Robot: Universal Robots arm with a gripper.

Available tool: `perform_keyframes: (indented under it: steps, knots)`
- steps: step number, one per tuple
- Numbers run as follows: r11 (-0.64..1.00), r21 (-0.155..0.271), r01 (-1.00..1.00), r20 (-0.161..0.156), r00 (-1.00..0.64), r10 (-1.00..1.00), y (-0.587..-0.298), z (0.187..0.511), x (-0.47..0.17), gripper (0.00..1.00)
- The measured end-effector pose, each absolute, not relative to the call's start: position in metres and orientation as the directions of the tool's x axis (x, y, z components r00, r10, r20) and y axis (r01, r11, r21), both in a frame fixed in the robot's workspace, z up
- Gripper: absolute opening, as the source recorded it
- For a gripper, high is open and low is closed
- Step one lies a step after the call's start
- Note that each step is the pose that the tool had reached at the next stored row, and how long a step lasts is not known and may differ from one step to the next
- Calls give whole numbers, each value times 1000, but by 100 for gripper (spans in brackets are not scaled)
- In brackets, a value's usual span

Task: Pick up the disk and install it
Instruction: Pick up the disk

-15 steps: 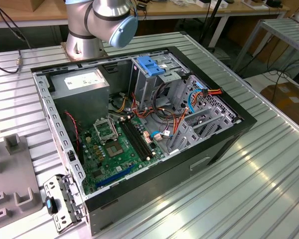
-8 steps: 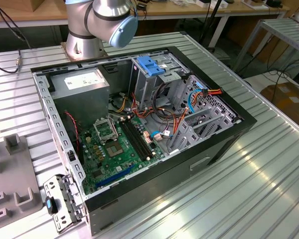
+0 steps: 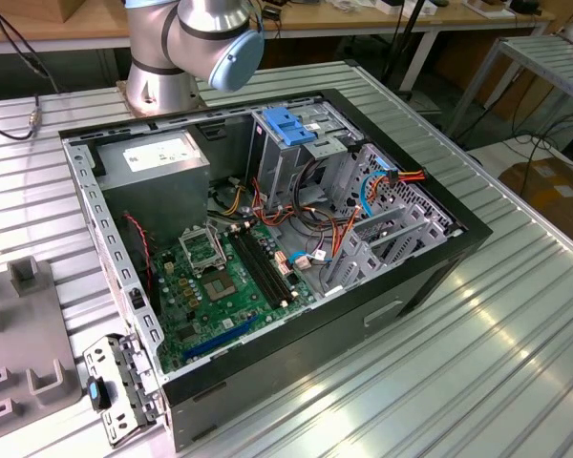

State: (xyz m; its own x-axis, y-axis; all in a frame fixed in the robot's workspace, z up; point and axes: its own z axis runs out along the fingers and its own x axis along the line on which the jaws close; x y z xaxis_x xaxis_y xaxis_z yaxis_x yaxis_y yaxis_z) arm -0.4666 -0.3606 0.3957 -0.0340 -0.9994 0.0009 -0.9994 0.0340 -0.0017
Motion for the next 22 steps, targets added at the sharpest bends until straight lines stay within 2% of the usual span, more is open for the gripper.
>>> perform_keyframes:
  steps: [22]
  knots:
    - [34,0,-999,-14,-34,-999,-361,416,-467,37]
